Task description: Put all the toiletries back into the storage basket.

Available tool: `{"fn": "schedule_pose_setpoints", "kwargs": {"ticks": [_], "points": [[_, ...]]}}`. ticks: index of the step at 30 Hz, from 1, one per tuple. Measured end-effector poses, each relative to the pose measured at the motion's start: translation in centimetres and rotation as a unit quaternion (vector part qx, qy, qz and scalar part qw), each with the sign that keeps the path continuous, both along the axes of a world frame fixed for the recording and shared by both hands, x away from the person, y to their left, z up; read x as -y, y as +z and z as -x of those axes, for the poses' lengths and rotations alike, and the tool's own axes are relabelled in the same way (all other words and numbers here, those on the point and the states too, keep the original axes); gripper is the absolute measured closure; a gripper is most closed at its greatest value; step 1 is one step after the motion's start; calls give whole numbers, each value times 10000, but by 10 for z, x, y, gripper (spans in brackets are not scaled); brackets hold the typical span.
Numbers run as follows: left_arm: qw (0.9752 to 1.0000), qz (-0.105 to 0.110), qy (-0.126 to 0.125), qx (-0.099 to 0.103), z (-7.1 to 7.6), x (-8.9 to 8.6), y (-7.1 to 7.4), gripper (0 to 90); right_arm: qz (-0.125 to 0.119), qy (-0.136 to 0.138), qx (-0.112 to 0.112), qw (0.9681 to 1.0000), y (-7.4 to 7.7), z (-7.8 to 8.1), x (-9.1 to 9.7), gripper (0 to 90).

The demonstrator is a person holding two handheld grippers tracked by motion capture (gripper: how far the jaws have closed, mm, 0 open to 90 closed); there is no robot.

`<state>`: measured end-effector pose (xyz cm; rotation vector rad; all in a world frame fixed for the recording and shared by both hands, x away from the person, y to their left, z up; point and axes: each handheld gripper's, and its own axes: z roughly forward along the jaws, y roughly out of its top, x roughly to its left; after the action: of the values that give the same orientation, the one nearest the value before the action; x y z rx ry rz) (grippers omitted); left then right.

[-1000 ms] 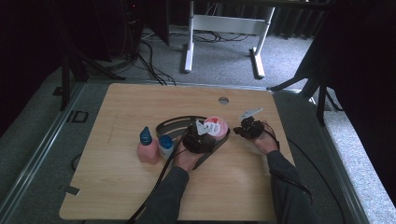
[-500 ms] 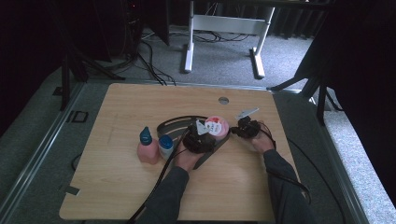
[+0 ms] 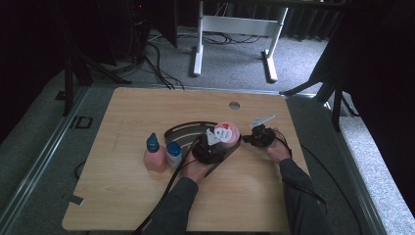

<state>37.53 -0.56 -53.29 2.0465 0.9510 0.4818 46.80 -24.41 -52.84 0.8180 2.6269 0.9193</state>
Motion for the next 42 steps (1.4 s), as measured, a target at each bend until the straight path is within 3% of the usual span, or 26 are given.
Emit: {"fn": "schedule_pose_setpoints", "kwargs": {"ticks": [9, 17, 29, 42], "points": [[9996, -57, -278, 72, 22, 0, 11, 428, 40, -56, -49, 10000, -6, 7, 0, 805], [9978, 26, -661, 13, 40, -7, 20, 415, 119, -125, 29, 9998, -11, 26, 2, 728], [9949, -43, -977, -231, 59, -22, 21, 420, -198, -388, 79, 9990, -18, 52, 11, 652], [9933, -228, -1119, -200, 88, -45, 27, 436, -385, -514, 170, 9978, -22, 74, 14, 597]]}}
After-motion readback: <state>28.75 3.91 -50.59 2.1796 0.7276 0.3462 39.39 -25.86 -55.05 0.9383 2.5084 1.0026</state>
